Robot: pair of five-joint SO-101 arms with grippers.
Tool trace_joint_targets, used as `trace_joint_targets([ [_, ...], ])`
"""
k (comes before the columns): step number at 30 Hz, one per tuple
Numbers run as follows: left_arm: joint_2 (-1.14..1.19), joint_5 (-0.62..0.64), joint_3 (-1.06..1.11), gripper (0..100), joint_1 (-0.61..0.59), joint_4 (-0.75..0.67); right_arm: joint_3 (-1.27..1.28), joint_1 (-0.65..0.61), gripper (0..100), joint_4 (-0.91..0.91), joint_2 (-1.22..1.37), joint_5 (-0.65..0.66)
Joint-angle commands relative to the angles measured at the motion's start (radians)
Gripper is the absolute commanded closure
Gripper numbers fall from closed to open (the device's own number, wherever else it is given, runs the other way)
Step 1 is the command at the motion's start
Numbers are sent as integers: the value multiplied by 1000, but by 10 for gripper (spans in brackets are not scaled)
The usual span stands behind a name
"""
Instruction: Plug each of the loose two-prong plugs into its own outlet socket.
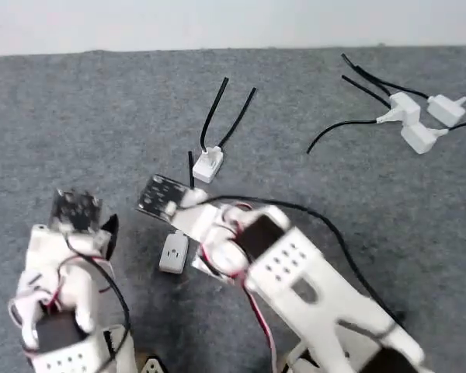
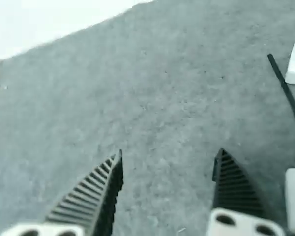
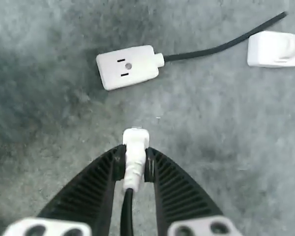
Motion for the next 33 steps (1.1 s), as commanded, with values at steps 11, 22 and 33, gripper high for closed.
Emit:
trace_joint_targets([
  [11, 160, 106, -283, 705, -44, 75, -580, -139, 991, 194, 522, 34],
  [22, -46, 104, -274, 705, -259, 68, -746, -160, 991, 191, 693, 89],
  [33, -43, 92, -329, 705, -310, 103, -736, -151, 991, 160, 753, 118],
])
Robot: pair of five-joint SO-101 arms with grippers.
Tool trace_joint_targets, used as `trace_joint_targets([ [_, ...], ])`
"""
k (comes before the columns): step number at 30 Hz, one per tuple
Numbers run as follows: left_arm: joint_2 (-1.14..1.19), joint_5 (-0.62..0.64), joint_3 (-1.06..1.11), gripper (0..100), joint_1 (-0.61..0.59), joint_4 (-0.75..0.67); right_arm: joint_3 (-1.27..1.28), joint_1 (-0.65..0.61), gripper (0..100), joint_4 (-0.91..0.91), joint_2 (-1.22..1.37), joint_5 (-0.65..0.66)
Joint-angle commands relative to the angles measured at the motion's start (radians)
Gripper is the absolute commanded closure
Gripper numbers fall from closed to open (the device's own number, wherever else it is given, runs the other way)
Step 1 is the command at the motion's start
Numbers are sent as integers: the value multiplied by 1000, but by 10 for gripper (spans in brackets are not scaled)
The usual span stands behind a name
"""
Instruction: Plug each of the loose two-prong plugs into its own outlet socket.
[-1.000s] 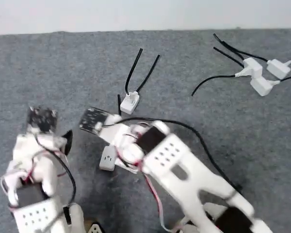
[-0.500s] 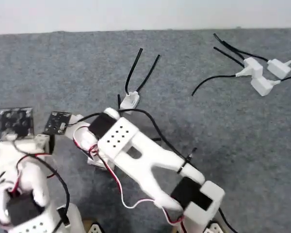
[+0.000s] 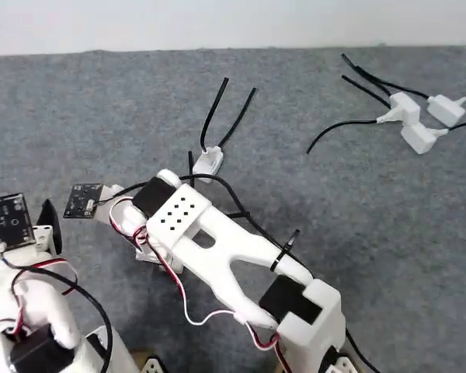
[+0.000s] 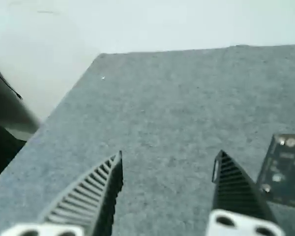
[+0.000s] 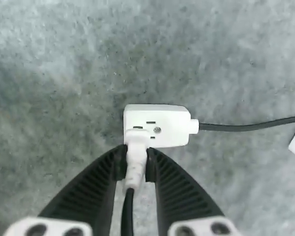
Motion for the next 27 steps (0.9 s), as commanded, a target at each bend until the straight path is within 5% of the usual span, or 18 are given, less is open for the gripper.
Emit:
trace_joint_targets([
  [1, 3, -9, -82, 705, -2, 41, -32, -2, 991, -22, 10, 14],
  [27, 0, -21, -91, 705, 2, 72, -28, 56, 991, -45, 42, 55],
])
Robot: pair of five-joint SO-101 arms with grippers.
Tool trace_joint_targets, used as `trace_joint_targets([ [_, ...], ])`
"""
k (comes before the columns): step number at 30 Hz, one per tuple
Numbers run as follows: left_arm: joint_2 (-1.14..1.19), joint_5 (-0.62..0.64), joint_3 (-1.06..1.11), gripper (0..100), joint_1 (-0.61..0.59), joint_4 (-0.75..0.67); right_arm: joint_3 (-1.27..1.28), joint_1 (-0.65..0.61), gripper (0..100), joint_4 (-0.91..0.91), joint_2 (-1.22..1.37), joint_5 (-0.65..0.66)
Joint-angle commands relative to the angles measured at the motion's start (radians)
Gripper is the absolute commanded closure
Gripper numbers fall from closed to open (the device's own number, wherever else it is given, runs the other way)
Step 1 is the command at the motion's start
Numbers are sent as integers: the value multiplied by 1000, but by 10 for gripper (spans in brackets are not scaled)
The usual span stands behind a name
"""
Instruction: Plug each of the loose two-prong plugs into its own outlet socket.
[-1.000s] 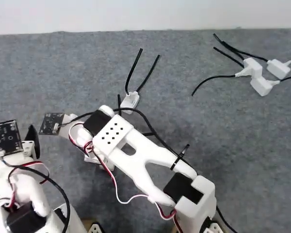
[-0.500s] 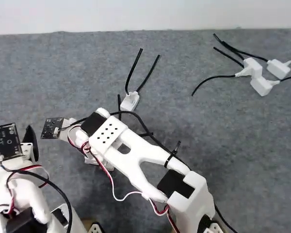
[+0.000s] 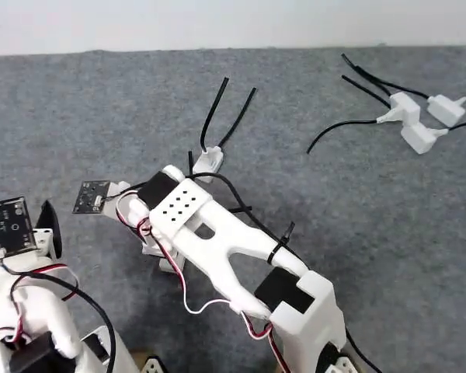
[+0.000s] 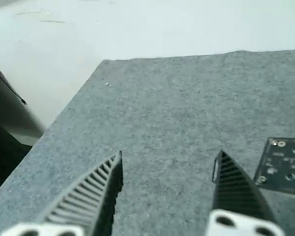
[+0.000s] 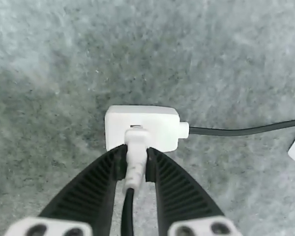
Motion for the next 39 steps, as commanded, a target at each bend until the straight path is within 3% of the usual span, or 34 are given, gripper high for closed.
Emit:
trace_joint_targets([
  [1, 0, -12, -19, 705, 0, 3, -26, 13, 991, -4, -12, 6],
  [24, -2, -12, -13, 705, 0, 3, 75, -16, 991, -76, -10, 5],
  [39, -3, -14, 4, 705, 0, 3, 334, -7, 991, -259, -13, 3],
])
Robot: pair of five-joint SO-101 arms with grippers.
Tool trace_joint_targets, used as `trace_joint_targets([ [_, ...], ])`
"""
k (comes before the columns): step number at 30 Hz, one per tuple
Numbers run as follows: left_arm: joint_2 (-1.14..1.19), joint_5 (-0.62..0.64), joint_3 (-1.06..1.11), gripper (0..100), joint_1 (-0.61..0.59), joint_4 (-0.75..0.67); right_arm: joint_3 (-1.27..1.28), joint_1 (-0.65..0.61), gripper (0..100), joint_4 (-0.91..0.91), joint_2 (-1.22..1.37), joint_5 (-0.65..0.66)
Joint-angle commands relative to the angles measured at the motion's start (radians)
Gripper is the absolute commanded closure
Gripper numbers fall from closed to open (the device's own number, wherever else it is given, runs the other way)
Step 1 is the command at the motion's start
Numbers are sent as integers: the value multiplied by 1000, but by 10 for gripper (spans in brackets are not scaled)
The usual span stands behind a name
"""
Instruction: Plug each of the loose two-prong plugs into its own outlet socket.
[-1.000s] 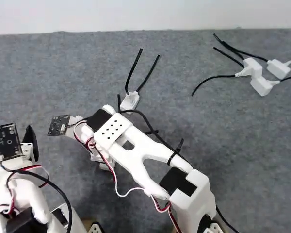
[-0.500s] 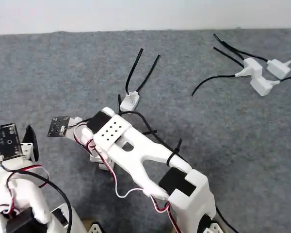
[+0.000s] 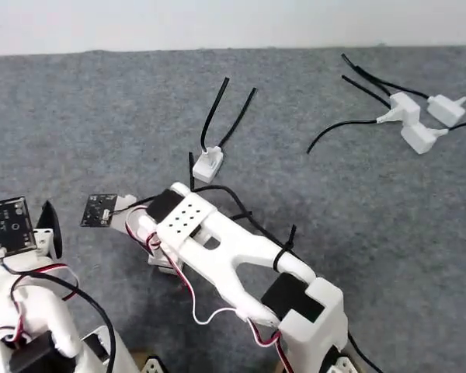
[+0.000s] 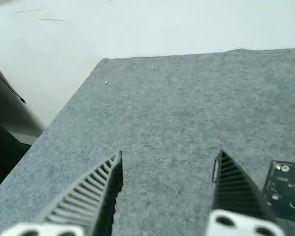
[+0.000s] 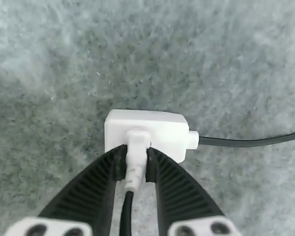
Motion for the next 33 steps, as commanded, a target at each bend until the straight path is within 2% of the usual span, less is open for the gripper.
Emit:
trace_joint_targets([
  [1, -2, -14, -4, 705, 0, 3, 66, -1, 991, -30, 21, 2],
  [9, -2, -14, 21, 705, 0, -5, 133, -1, 991, -94, 22, 2],
  [29, -2, -15, 39, 705, -2, 2, 147, 1, 988, -120, 54, -40],
  [33, -2, -15, 53, 705, 0, 3, 49, 36, 894, -38, 50, -103],
])
